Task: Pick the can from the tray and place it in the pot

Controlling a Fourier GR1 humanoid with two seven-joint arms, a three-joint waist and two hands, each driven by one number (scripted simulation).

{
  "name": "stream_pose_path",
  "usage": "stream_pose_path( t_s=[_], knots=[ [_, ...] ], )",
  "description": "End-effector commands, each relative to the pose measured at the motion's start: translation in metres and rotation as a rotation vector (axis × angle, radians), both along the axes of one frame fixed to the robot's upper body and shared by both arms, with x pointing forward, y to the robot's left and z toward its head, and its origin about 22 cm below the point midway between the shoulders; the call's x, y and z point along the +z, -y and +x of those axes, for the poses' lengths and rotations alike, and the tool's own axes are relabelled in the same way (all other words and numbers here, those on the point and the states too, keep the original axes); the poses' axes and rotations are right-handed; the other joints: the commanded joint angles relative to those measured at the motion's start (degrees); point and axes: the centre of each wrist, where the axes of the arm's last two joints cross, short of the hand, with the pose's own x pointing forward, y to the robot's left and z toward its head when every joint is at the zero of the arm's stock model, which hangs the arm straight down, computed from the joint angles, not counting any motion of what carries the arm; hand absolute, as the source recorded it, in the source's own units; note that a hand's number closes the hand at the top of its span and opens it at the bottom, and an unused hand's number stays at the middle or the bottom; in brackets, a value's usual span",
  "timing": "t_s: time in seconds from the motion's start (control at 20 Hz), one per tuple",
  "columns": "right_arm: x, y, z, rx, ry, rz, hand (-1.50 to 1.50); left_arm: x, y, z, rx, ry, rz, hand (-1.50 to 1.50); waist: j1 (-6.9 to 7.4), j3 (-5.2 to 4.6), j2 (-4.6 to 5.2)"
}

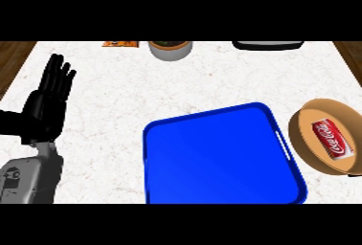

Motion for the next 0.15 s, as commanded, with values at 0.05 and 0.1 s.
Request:
stream_pose_path(
  t_s=[0.05, 0.1],
  knots=[
    [0.009, 0.01, -0.047, -0.002, -0.002, -0.022, -1.5, -0.009, -0.006, -0.015, -0.005, -0.007, -0.01, 0.0, 0.24, -0.01, -0.01],
    [-0.001, 0.014, -0.062, -0.025, 0.0, -0.011, -1.5, -0.004, 0.003, -0.021, 0.01, 0.006, 0.0, 0.0, 0.17, 0.01, -0.09]
  ],
)
